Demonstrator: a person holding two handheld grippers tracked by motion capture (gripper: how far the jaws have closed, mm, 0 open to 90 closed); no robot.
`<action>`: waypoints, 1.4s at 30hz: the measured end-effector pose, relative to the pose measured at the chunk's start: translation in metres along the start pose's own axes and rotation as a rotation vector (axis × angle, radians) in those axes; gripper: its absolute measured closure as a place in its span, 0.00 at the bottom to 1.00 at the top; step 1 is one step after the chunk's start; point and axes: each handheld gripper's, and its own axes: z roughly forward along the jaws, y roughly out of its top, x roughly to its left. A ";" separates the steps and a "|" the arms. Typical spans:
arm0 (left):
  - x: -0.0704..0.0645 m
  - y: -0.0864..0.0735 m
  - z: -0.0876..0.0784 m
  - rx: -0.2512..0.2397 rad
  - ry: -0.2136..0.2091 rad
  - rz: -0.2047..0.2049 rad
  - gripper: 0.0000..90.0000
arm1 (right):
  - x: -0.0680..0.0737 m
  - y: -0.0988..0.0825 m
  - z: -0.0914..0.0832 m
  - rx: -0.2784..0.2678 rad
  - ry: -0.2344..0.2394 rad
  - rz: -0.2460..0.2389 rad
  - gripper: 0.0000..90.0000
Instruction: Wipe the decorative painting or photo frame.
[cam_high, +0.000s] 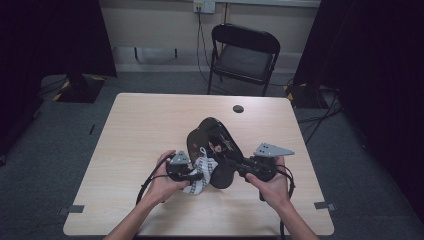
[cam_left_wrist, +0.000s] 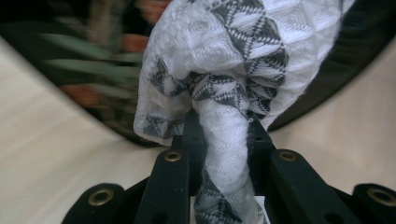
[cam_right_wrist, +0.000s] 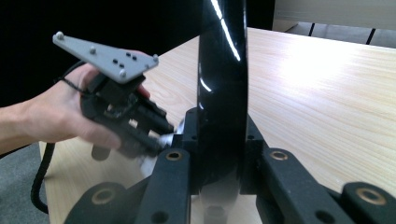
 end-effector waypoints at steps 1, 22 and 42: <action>-0.003 0.000 0.002 -0.001 -0.014 0.006 0.84 | 0.000 0.000 0.000 -0.001 0.000 0.002 0.88; 0.022 -0.013 -0.004 0.025 0.117 -0.080 0.85 | 0.001 0.000 0.000 0.001 -0.002 0.001 0.88; 0.027 -0.011 -0.006 -0.001 0.121 -0.091 0.85 | -0.001 0.000 0.000 -0.002 -0.009 0.005 0.89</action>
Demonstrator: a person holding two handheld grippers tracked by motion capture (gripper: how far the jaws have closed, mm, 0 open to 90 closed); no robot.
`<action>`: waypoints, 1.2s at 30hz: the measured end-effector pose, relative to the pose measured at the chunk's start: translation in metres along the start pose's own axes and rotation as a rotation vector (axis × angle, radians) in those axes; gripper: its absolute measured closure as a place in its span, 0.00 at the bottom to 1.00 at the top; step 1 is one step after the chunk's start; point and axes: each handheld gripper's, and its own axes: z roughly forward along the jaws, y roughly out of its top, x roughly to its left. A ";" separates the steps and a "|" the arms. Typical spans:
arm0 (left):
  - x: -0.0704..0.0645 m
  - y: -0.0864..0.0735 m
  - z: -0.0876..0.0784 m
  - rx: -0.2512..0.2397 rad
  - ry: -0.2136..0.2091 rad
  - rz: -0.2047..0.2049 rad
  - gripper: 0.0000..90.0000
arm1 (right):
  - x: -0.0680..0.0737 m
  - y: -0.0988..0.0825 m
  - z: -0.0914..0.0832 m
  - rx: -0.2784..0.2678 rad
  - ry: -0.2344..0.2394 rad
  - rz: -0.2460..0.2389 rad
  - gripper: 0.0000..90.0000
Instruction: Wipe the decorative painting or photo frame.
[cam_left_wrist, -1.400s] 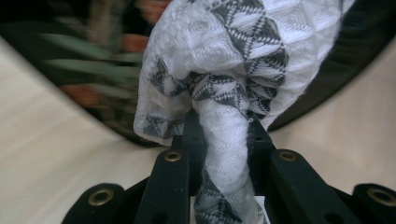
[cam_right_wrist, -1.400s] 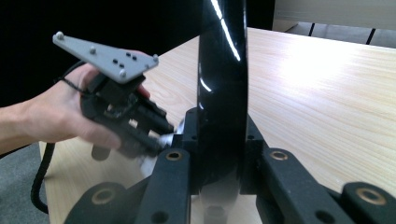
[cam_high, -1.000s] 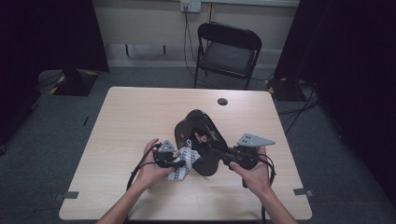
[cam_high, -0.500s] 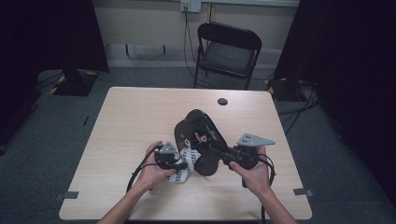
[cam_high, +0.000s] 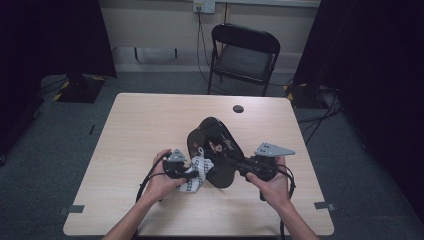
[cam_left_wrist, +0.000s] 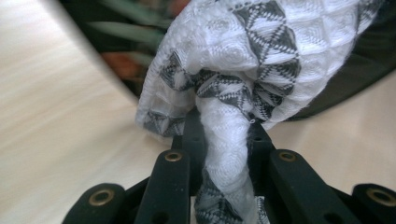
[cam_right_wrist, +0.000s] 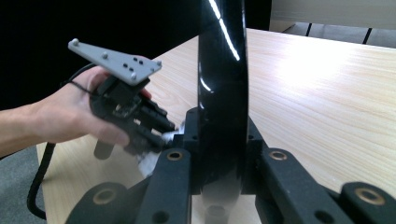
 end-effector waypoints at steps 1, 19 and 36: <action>0.005 -0.001 -0.002 -0.007 0.012 -0.020 0.85 | 0.000 0.000 0.000 0.000 0.000 0.000 0.89; -0.010 0.041 -0.056 -0.251 -0.025 0.012 0.84 | 0.003 -0.001 0.003 -0.003 0.031 -0.016 0.90; -0.049 0.086 -0.122 -0.521 -0.057 0.098 0.84 | 0.024 -0.001 0.014 0.019 0.113 -0.061 0.90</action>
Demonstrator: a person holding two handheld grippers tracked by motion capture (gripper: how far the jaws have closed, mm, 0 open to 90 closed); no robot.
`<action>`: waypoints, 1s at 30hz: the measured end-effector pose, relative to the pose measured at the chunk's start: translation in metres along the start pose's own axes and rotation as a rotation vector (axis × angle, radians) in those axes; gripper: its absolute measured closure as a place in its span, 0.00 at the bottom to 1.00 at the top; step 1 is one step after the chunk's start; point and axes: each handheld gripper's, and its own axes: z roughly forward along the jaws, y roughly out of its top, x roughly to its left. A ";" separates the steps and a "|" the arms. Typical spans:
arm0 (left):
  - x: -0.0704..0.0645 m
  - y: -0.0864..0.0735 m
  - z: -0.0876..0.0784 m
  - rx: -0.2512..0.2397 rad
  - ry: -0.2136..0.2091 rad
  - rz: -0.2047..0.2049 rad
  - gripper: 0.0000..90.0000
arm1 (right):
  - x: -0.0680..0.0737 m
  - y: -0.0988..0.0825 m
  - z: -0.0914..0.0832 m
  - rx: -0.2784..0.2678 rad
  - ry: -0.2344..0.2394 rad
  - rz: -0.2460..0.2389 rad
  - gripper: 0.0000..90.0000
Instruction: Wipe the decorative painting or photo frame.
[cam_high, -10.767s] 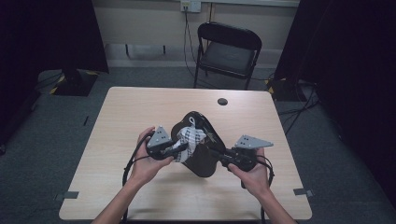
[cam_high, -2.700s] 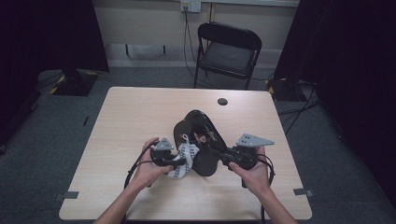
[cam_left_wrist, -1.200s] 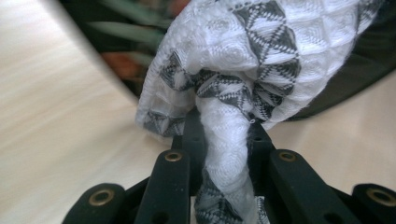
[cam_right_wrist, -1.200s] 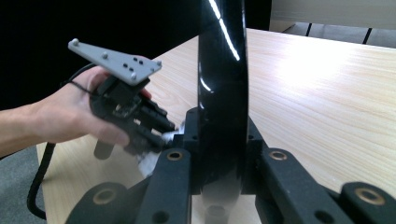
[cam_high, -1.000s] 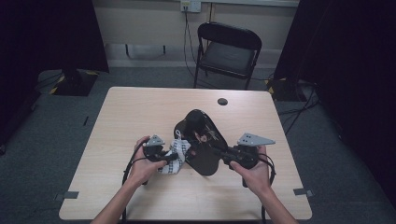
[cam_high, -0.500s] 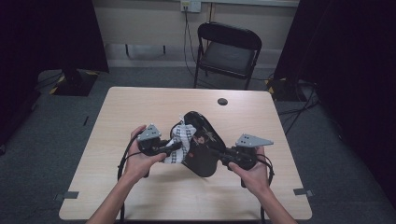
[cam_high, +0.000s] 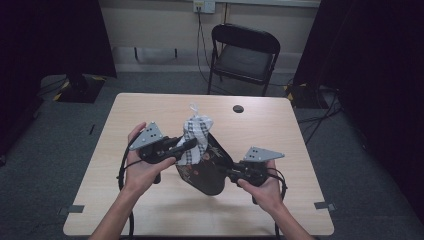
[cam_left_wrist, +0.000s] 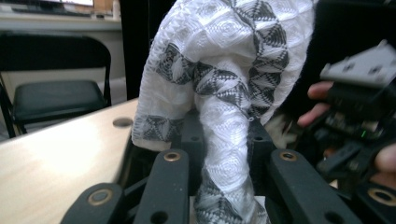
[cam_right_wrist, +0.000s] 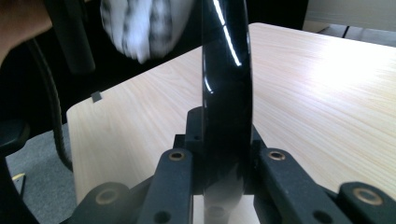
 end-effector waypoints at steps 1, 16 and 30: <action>0.000 0.003 -0.003 -0.021 0.006 -0.006 0.84 | 0.002 0.000 0.001 0.001 0.005 -0.003 0.90; -0.005 0.019 -0.004 -0.110 0.008 0.001 0.82 | 0.019 0.002 0.018 0.010 0.065 -0.035 0.90; 0.013 0.010 -0.003 -0.115 0.119 0.005 0.84 | 0.020 0.002 0.019 0.010 0.072 -0.035 0.90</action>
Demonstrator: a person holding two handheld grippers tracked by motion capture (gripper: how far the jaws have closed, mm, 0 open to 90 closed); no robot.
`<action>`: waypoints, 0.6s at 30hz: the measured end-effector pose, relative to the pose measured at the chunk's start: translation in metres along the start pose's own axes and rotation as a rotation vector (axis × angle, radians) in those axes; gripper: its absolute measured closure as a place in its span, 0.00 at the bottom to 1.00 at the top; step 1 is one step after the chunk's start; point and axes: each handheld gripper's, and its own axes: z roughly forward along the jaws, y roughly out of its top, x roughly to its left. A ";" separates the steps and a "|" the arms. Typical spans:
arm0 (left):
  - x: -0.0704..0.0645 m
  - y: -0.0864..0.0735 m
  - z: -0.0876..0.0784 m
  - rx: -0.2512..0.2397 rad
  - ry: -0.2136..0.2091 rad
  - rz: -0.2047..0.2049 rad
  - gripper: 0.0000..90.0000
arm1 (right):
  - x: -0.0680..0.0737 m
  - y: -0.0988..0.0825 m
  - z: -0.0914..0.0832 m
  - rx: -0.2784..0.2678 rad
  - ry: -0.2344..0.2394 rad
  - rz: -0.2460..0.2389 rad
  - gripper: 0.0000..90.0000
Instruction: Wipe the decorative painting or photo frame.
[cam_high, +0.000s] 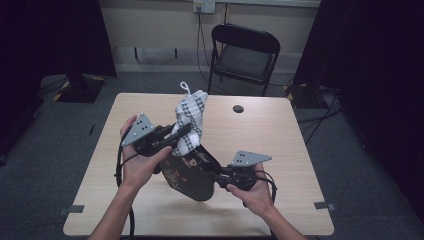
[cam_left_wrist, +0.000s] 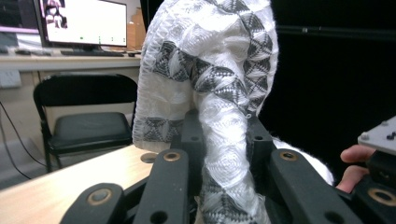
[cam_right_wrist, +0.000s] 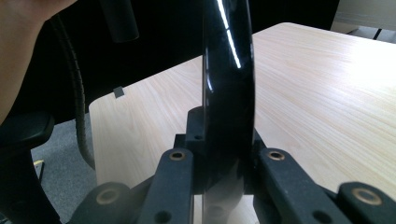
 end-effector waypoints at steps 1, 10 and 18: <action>0.004 0.000 -0.002 0.006 0.027 0.003 0.84 | 0.000 0.000 0.000 -0.001 0.001 0.002 0.90; 0.006 -0.003 -0.006 0.006 0.047 -0.022 0.85 | -0.002 0.000 0.000 0.000 0.003 0.002 0.90; -0.012 -0.001 0.003 -0.011 -0.016 0.025 0.85 | -0.002 -0.001 -0.001 0.000 -0.001 -0.003 0.90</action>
